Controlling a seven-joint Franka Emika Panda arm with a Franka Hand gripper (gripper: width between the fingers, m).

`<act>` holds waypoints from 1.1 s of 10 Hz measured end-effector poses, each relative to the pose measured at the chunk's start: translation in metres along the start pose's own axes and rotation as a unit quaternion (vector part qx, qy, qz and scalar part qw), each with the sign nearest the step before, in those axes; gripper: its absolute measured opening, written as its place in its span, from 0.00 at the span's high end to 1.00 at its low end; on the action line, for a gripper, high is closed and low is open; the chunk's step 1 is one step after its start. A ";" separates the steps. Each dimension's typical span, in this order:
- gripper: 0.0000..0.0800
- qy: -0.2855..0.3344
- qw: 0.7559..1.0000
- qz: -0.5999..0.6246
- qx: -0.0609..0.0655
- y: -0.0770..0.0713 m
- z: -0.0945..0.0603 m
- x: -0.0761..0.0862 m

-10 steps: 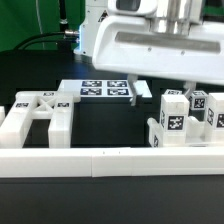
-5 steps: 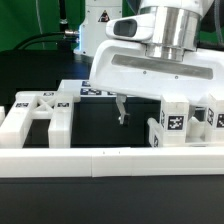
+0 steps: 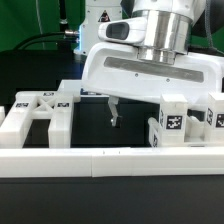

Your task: Assemble chair

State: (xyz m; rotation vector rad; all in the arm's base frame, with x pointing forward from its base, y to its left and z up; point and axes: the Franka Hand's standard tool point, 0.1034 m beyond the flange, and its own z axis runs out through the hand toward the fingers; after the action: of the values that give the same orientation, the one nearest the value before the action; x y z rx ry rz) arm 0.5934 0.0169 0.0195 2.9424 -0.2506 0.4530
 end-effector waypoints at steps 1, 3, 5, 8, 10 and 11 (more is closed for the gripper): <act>0.41 0.000 1.000 0.000 0.000 0.000 0.000 0.000; 0.81 0.000 1.000 0.000 0.000 0.000 0.000 0.000; 0.95 -0.002 1.000 0.002 -0.001 0.003 0.000 0.001; 0.96 -0.018 1.000 -0.006 0.012 0.009 -0.027 0.007; 0.96 -0.036 0.999 -0.021 0.026 0.022 -0.056 0.017; 0.96 -0.043 0.998 -0.030 0.035 0.028 -0.074 0.024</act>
Offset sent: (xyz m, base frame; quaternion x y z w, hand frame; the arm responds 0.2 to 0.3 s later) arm -0.0002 0.0006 -0.0002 0.0057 -0.0027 -0.0023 1.0000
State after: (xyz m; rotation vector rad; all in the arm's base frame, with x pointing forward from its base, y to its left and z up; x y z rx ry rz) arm 0.5901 -0.0006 0.1002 3.0325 -0.1602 0.3356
